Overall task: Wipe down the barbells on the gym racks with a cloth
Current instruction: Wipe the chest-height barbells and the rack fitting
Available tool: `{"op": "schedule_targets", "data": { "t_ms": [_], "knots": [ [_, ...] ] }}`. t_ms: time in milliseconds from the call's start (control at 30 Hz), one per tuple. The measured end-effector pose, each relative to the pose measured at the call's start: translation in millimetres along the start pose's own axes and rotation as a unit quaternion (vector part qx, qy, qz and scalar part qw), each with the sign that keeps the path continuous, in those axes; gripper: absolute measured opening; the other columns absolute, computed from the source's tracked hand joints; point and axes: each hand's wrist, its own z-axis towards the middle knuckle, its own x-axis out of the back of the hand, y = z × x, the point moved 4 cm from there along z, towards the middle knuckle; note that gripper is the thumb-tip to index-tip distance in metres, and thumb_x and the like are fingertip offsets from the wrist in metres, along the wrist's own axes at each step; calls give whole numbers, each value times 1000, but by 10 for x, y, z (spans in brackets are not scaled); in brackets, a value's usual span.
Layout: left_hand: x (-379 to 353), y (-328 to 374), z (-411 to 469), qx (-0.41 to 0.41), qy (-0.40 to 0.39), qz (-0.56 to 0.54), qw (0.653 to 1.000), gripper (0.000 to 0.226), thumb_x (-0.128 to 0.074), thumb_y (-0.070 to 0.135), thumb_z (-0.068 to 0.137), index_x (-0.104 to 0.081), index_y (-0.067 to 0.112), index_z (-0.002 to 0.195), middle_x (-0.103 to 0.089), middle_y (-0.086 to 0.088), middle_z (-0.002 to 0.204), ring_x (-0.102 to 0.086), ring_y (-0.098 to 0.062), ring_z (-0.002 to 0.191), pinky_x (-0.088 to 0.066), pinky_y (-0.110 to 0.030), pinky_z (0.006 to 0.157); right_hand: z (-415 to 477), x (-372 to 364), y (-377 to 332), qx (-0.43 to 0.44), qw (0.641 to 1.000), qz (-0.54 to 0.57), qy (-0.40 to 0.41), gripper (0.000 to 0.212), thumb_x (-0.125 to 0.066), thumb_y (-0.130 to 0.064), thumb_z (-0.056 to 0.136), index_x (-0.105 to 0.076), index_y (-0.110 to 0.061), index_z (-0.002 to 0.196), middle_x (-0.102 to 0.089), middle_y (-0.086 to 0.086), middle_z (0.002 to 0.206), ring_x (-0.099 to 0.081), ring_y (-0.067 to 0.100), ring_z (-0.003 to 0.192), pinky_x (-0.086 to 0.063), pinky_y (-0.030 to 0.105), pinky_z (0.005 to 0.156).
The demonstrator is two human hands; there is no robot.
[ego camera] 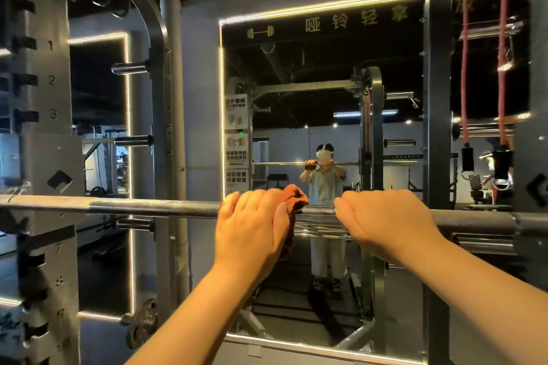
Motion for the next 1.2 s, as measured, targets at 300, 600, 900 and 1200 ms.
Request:
{"op": "schedule_targets", "data": {
  "t_ms": [300, 600, 900, 1200],
  "knots": [
    [-62, 222, 30, 130, 72, -53, 987, 40, -27, 40, 103, -61, 25, 90, -61, 8, 87, -59, -18, 92, -25, -53, 120, 6, -21, 29, -47, 998, 40, 14, 50, 4, -49, 97, -39, -31, 79, -53, -4, 69, -51, 8, 59, -42, 24, 57],
    [25, -202, -64, 24, 23, -35, 999, 49, -17, 49, 108, -61, 31, 116, -66, 14, 106, -61, -11, 106, -30, -43, 116, 13, 23, 2, -48, 999, 10, -2, 49, 0, -46, 102, -42, -30, 83, -51, -4, 68, -48, 7, 57, -36, 22, 53],
    [-9, -481, -29, 166, 92, -18, 982, 45, -20, 39, 108, -60, 23, 98, -58, 8, 91, -58, -20, 98, -25, -52, 120, 2, -3, 25, -61, 997, 37, 0, 51, -3, -48, 102, -46, -30, 80, -55, -5, 67, -55, 9, 59, -55, 29, 63],
    [17, -726, -93, 77, 15, -4, 997, 25, -33, 44, 109, -57, 37, 109, -50, 26, 101, -52, -3, 106, -21, -45, 123, 1, 55, -20, -29, 999, -18, -23, 47, 1, -45, 101, -42, -31, 86, -51, -7, 70, -53, 6, 60, -48, 24, 56]
  ]
}}
